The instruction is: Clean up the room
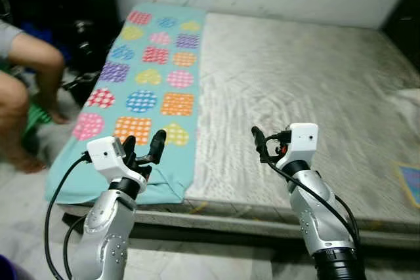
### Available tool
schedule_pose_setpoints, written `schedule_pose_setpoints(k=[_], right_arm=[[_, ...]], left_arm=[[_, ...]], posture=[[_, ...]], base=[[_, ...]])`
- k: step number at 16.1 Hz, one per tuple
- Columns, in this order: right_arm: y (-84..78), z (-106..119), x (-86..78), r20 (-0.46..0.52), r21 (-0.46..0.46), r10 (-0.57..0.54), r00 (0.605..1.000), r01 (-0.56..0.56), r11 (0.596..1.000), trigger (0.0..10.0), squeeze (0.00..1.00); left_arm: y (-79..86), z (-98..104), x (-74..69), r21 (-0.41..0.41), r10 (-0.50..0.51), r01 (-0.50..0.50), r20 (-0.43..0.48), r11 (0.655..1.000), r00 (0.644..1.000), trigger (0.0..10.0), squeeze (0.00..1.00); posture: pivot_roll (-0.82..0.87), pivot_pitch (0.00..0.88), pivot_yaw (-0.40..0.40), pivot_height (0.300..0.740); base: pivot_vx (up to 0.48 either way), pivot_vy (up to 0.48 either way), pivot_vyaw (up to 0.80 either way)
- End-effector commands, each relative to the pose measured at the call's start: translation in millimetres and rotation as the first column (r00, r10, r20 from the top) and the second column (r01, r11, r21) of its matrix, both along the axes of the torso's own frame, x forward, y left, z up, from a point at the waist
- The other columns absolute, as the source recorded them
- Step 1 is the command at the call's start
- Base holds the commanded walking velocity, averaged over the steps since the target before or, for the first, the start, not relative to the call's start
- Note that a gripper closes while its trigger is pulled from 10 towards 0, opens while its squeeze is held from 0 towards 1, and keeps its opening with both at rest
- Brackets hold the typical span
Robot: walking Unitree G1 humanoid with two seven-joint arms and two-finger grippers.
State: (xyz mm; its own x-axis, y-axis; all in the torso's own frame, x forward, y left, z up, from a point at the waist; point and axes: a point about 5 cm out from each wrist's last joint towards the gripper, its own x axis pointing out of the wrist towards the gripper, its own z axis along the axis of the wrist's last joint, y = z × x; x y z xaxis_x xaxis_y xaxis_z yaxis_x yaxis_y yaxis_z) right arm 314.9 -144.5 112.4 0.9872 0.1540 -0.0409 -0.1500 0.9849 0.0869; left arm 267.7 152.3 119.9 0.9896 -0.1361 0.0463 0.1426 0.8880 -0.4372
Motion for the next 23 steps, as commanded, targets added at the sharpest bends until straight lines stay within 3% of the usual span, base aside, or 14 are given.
schedule_pose_setpoints(k=[1, 9, 11, 15, 23], right_arm=[[-4.0, -0.7, -0.1, -0.001, -0.008, -0.010, 1.000, 0.010, 1.000, 10.0, 0.00], [-4.0, -0.7, -0.1, -0.001, -0.008, -0.010, 1.000, 0.010, 1.000, 10.0, 0.00], [-9.0, -5.3, -1.4, -0.009, -0.025, -0.031, 0.999, 0.031, 0.999, 10.0, 0.00], [-10.6, -6.6, -2.4, -0.006, -0.023, -0.041, 0.999, 0.041, 0.999, 10.0, 0.00], [-9.5, -7.2, 1.6, 0.001, -0.024, -0.038, 0.999, 0.038, 0.999, 10.0, 0.00]], left_arm=[[-2.8, 3.8, -0.1, 0.004, -0.013, 0.013, 0.017, 1.000, 1.000, 10.0, 0.00], [-2.8, 3.8, -0.1, 0.004, -0.013, 0.013, 0.017, 1.000, 1.000, 10.0, 0.00], [1.7, -5.3, 1.3, 0.044, 0.043, -0.041, -0.052, 0.998, 0.998, 10.0, 0.00], [8.3, -6.5, 0.5, 0.044, 0.074, -0.071, -0.052, 0.996, 0.996, 10.0, 0.00], [13.5, -6.6, 4.5, 0.020, 0.083, -0.082, -0.047, 0.996, 0.995, 10.0, 0.00]], posture=[[-0.03, 0.099, -0.053, 0.740], [-0.03, 0.099, -0.053, 0.740], [-0.02, 0.098, -0.047, 0.740], [-0.02, 0.088, -0.039, 0.740], [-0.02, 0.074, -0.040, 0.740]], base=[[0.401, 0.000, 0.00], [0.401, 0.000, 0.00], [0.000, 0.000, -0.71], [0.000, 0.000, -0.67], [0.000, 0.000, 0.00]])
